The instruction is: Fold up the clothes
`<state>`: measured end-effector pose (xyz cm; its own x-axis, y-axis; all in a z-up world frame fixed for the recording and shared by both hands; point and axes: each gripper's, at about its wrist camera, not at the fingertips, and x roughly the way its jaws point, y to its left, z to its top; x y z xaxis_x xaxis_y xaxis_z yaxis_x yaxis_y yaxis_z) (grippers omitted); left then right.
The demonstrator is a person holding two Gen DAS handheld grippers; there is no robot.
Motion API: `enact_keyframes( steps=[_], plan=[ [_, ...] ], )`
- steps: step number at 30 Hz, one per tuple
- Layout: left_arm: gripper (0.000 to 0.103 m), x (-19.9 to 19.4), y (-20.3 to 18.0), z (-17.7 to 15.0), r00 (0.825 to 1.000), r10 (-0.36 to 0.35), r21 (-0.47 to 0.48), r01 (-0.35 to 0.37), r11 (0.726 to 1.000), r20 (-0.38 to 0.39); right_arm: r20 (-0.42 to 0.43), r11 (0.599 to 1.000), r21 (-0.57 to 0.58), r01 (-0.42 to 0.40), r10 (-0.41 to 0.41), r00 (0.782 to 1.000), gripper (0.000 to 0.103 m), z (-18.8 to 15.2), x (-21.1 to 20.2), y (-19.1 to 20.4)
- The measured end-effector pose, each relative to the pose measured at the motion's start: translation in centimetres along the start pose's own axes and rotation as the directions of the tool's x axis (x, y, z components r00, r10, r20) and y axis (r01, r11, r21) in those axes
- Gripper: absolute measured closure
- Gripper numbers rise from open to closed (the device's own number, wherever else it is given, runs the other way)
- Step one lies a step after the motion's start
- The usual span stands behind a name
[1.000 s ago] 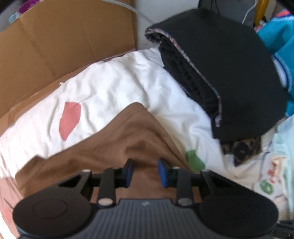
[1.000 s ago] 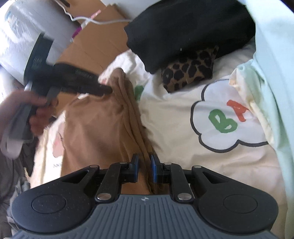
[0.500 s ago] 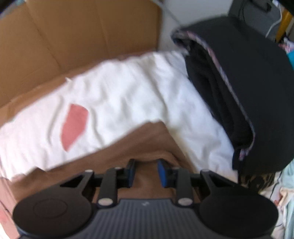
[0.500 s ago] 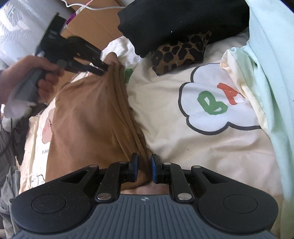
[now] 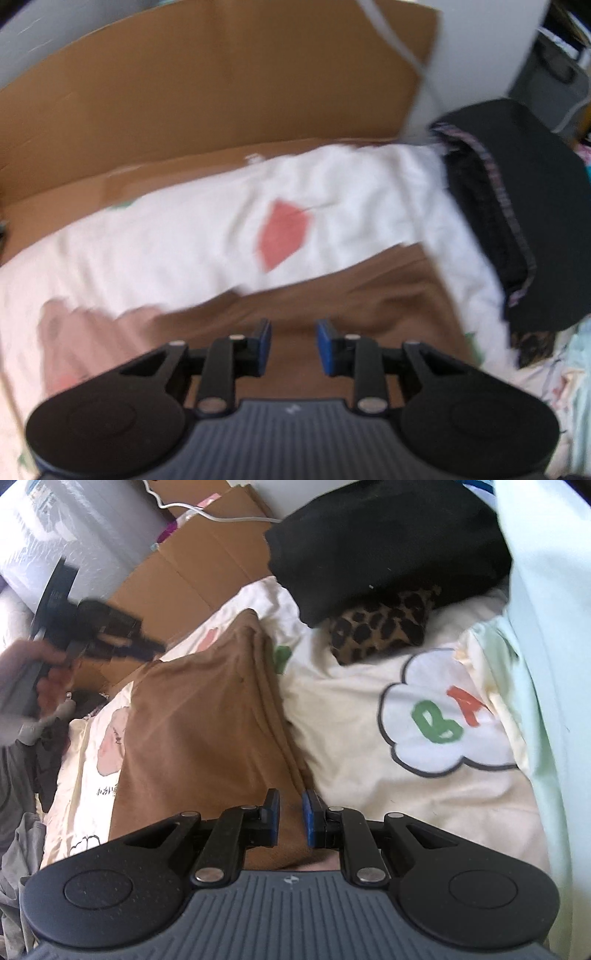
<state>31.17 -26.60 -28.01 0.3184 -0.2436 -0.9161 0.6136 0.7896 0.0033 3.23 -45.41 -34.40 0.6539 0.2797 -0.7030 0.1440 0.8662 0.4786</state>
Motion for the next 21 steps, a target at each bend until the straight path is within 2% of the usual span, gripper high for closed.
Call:
enact_keyframes(
  steps=[4,13,18,21],
  plan=[
    [0.074,0.7,3.6,-1.3,0.998,0.063,-0.051,-0.065,0.997,-0.029,0.014,0.999,-0.014,-0.044,0.044,0.999,0.089,0.4,0.2,0.9],
    [0.072,4.5,9.1,-1.4,0.997,0.063,-0.273,-0.076,0.959,-0.054,-0.034,0.993,-0.085,-0.084,0.082,0.996,0.089,0.0,1.7,3.5],
    [0.068,6.8,8.8,-0.8,0.995,0.073,-0.243,-0.087,0.966,-0.068,-0.062,0.995,-0.082,-0.056,0.051,0.997,0.089,-0.5,2.5,3.3],
    [0.063,7.2,9.0,-0.9,0.996,0.07,-0.262,-0.084,0.961,-0.06,-0.08,0.996,-0.083,-0.012,0.006,0.997,0.086,-0.7,3.1,3.0]
  ],
)
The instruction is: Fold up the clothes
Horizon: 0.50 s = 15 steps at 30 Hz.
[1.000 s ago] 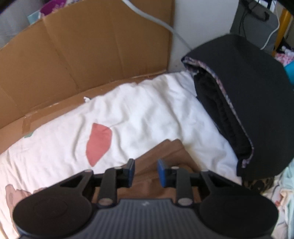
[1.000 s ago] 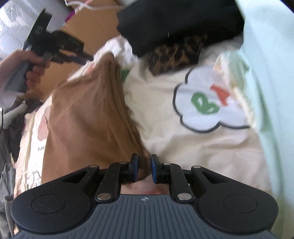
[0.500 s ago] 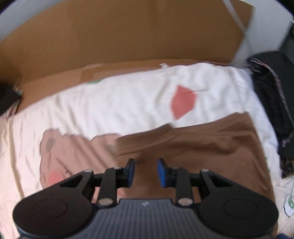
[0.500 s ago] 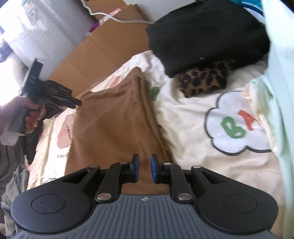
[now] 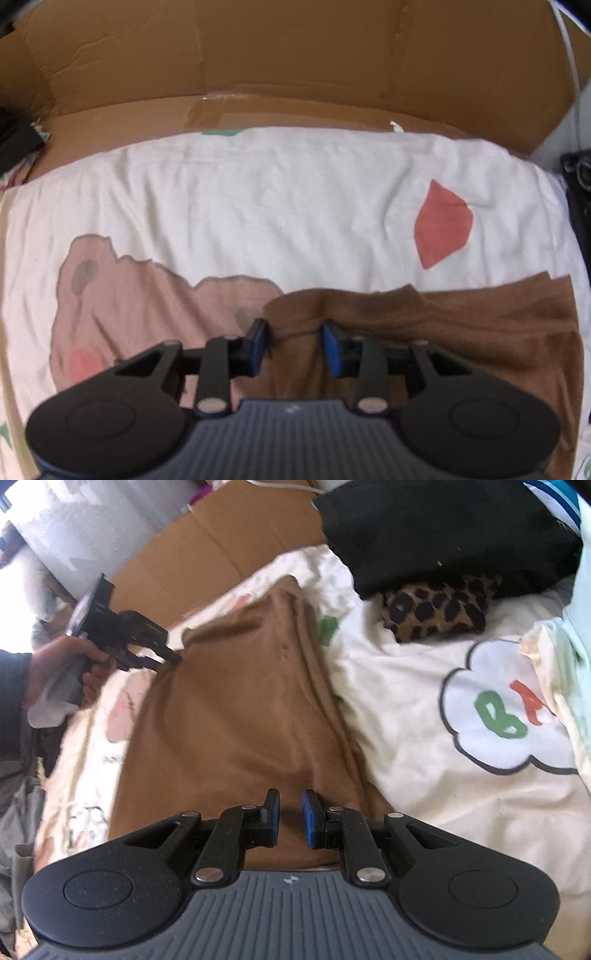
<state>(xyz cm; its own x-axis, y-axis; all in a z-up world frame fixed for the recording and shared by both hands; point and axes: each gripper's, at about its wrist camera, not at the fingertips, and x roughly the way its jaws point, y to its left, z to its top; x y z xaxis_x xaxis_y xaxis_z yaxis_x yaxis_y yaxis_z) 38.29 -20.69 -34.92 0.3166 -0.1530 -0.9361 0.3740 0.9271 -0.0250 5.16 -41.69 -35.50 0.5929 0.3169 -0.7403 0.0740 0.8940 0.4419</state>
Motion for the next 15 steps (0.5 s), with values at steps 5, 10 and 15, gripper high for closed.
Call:
enact_keyframes(
  steps=[5,10,15],
  plan=[
    [0.063,-1.7,0.8,0.0,1.0,-0.003,0.012,0.003,1.0,0.002,-0.001,1.0,0.029,0.009,-0.009,1.0,0.086,0.2,-0.2,-0.4],
    [0.069,-5.6,1.2,-0.2,0.997,-0.023,0.105,0.015,0.994,0.078,0.036,1.0,0.024,-0.02,0.019,0.999,0.088,0.7,-0.9,-0.1],
    [0.094,-6.2,0.6,-0.2,0.995,-0.072,0.143,0.061,0.988,0.073,0.024,0.999,0.016,-0.029,0.029,0.999,0.089,0.8,-0.3,0.3]
  ],
)
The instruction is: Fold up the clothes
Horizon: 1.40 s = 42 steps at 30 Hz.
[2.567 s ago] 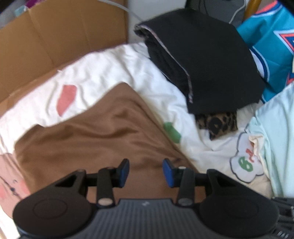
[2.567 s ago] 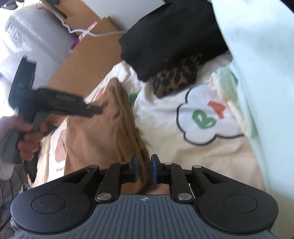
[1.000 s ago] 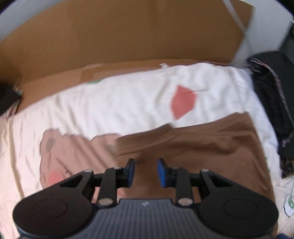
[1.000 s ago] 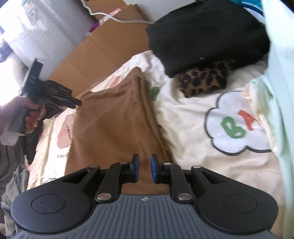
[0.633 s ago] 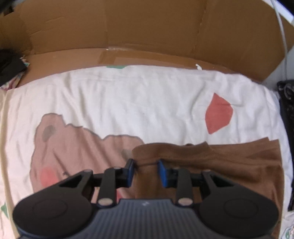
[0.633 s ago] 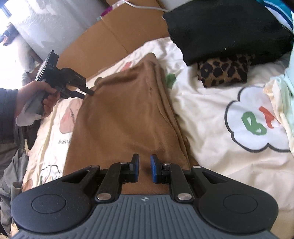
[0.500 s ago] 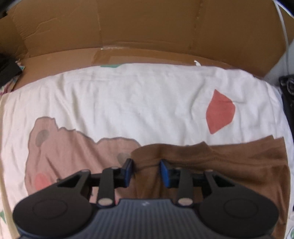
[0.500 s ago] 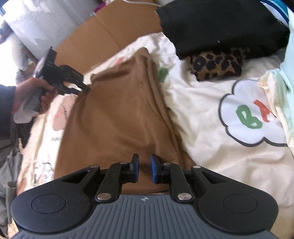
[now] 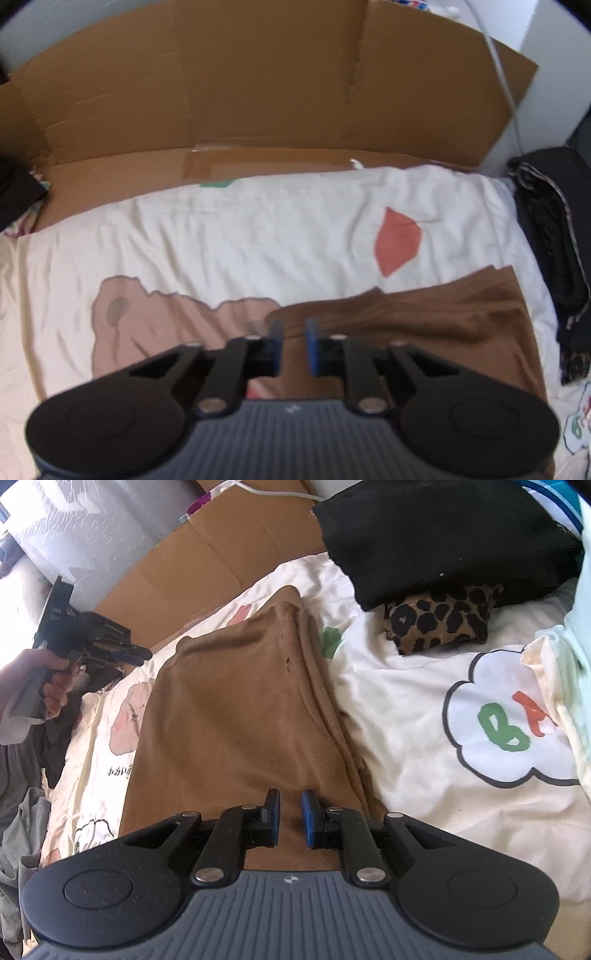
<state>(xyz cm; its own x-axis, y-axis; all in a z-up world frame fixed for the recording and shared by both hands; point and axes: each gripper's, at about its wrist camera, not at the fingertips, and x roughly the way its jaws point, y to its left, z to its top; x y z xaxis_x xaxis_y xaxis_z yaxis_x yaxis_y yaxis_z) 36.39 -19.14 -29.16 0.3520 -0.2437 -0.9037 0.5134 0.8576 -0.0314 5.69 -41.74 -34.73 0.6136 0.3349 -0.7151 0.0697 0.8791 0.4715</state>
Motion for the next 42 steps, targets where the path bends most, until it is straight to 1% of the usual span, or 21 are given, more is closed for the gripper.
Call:
enact_keyframes(
  steps=[1,2,5,6,8,12,15,16,17,18,20,21,23,24,25,27,30,32,35,39,42],
  plan=[
    [0.096,0.3,-0.4,0.1,1.0,0.008,0.011,-0.008,1.0,-0.003,-0.004,1.0,-0.005,-0.003,0.003,1.0,0.089,0.0,0.1,0.1],
    [0.099,0.9,-0.7,0.1,0.999,0.034,0.024,-0.034,0.999,-0.006,-0.007,1.0,0.0,-0.005,0.005,1.0,0.089,-0.1,0.1,0.2],
    [0.103,2.7,-0.8,0.1,0.998,0.056,0.029,-0.055,0.998,-0.038,-0.013,0.999,0.035,-0.017,0.018,1.0,0.089,0.0,0.1,0.0],
    [0.103,3.1,-0.7,0.0,0.997,0.063,0.02,-0.062,0.998,-0.048,-0.013,0.998,0.061,-0.026,0.026,1.0,0.089,0.0,0.1,-0.2],
    [0.103,4.0,-0.4,-0.1,0.997,0.053,-0.012,-0.054,0.998,-0.061,-0.002,0.997,0.072,-0.027,0.027,1.0,0.089,0.4,0.0,-0.3],
    [0.101,5.1,-1.2,-0.2,0.996,0.06,0.038,-0.058,0.998,-0.062,0.006,0.998,0.054,-0.027,0.027,1.0,0.089,1.3,0.3,-0.1],
    [0.1,5.2,-1.8,-0.1,0.995,0.084,0.045,-0.082,0.996,-0.058,0.016,1.0,0.018,-0.007,0.007,1.0,0.089,1.9,0.8,0.4],
    [0.1,4.9,-1.9,0.0,0.994,0.087,0.031,-0.085,0.996,-0.06,0.021,1.0,0.019,0.002,-0.003,1.0,0.089,2.0,1.0,0.3],
    [0.096,4.6,-1.9,0.1,0.994,0.089,0.018,-0.088,0.996,-0.06,0.025,1.0,0.022,0.011,-0.011,1.0,0.089,2.1,1.2,0.2],
    [0.089,4.0,-1.9,0.0,0.995,0.089,0.006,-0.088,0.996,-0.052,0.027,0.999,0.03,0.018,-0.018,0.999,0.089,2.2,1.4,-0.1],
    [0.086,2.4,-1.9,-0.5,0.996,0.078,-0.015,-0.079,0.997,-0.03,0.029,0.998,0.047,0.032,-0.033,0.999,0.087,2.3,1.6,-0.8],
    [0.082,1.6,-1.8,-0.8,0.997,0.068,-0.025,-0.069,0.997,-0.021,0.029,0.998,0.055,0.04,-0.041,0.999,0.09,2.3,1.7,-1.2],
    [0.075,-0.3,-1.7,-2.0,0.999,0.042,-0.045,-0.042,0.998,-0.011,0.015,0.995,0.084,0.047,-0.048,0.999,0.098,2.1,2.0,-1.9],
    [0.067,-1.3,-1.4,-2.7,0.999,0.034,-0.073,-0.034,0.997,0.003,0.007,0.994,0.096,0.052,-0.053,0.999,0.099,2.0,2.1,-2.1],
    [0.063,-2.2,-1.0,-3.7,1.0,0.018,-0.117,-0.016,0.993,0.016,0.005,0.994,0.099,0.054,-0.055,0.998,0.099,2.0,2.1,-2.0],
    [0.064,-3.7,-0.4,-5.9,1.0,-0.015,-0.197,0.018,0.98,0.017,0.002,0.994,0.097,0.055,-0.056,0.998,0.097,2.1,1.9,-1.8],
    [0.064,-5.3,-0.4,-9.4,0.999,-0.039,-0.258,0.042,0.965,0.017,0.016,0.995,0.102,0.012,-0.014,1.0,0.099,2.0,1.2,-1.5],
    [0.064,-5.8,-1.0,-11.4,0.999,-0.05,-0.258,0.049,0.965,0.002,0.027,0.995,0.099,-0.01,0.008,1.0,0.099,1.8,0.7,-1.4],
    [0.064,-6.2,-1.8,-13.9,0.998,-0.056,-0.255,0.048,0.966,-0.024,0.02,0.995,0.102,-0.022,0.02,1.0,0.099,1.4,0.5,-1.2],
    [0.064,-6.5,-2.7,-16.1,0.997,-0.063,-0.271,0.049,0.961,-0.043,0.0,0.994,0.102,-0.023,0.023,1.0,0.099,0.6,0.6,-0.8],
    [0.064,-6.4,-3.6,-17.5,0.996,-0.068,-0.255,0.051,0.966,-0.057,-0.015,0.995,0.095,-0.019,0.02,1.0,0.099,0.2,0.8,-0.6]
  ],
)
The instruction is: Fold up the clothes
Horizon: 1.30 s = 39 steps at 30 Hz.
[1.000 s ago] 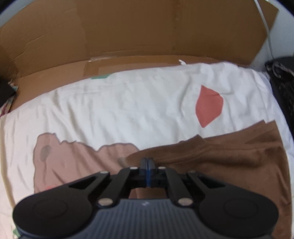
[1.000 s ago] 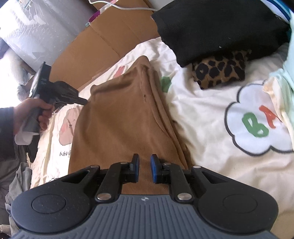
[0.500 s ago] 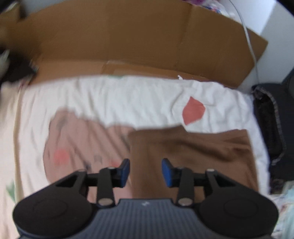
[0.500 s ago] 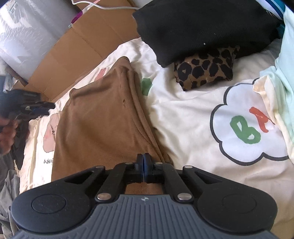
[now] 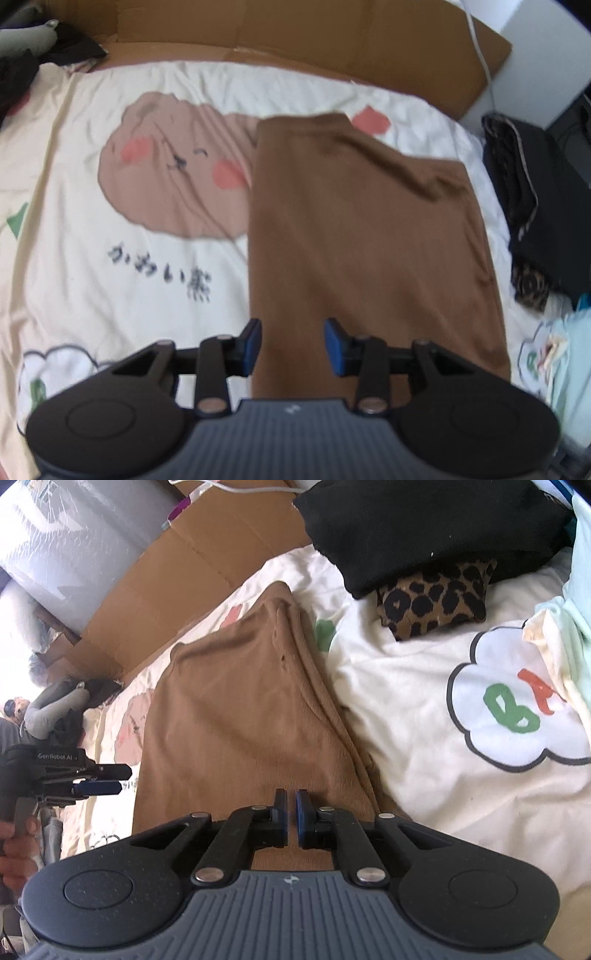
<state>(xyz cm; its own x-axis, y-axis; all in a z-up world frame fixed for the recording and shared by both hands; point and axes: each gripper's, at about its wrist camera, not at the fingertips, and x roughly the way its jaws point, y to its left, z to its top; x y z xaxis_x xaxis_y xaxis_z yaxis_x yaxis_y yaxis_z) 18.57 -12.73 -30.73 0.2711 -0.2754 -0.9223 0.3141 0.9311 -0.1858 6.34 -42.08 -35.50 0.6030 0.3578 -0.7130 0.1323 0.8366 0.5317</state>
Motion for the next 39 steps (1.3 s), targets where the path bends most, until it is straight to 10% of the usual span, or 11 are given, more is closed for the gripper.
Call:
enact_keyframes(
  steps=[19,29,34,39],
  plan=[
    [0.059,0.6,2.2,-7.8,0.977,0.069,-0.022,-0.075,0.997,-0.202,-0.022,0.997,0.031,0.066,-0.066,0.998,0.097,-1.3,-0.9,-2.3],
    [0.092,-1.2,1.9,-8.2,0.977,0.065,0.009,-0.064,0.998,-0.203,-0.029,0.997,0.065,0.035,-0.033,0.999,0.097,-2.2,-2.1,-2.9],
    [0.086,-2.0,3.6,-7.3,0.984,0.012,-0.082,-0.027,0.996,-0.177,-0.005,0.996,0.086,-0.004,0.004,1.0,0.065,-2.1,-3.6,-3.7],
    [0.082,-0.9,5.3,-7.6,0.982,-0.015,-0.159,-0.015,0.987,-0.186,0.006,0.995,0.082,0.052,-0.053,0.999,0.062,-1.7,-3.2,-4.1]
  ],
)
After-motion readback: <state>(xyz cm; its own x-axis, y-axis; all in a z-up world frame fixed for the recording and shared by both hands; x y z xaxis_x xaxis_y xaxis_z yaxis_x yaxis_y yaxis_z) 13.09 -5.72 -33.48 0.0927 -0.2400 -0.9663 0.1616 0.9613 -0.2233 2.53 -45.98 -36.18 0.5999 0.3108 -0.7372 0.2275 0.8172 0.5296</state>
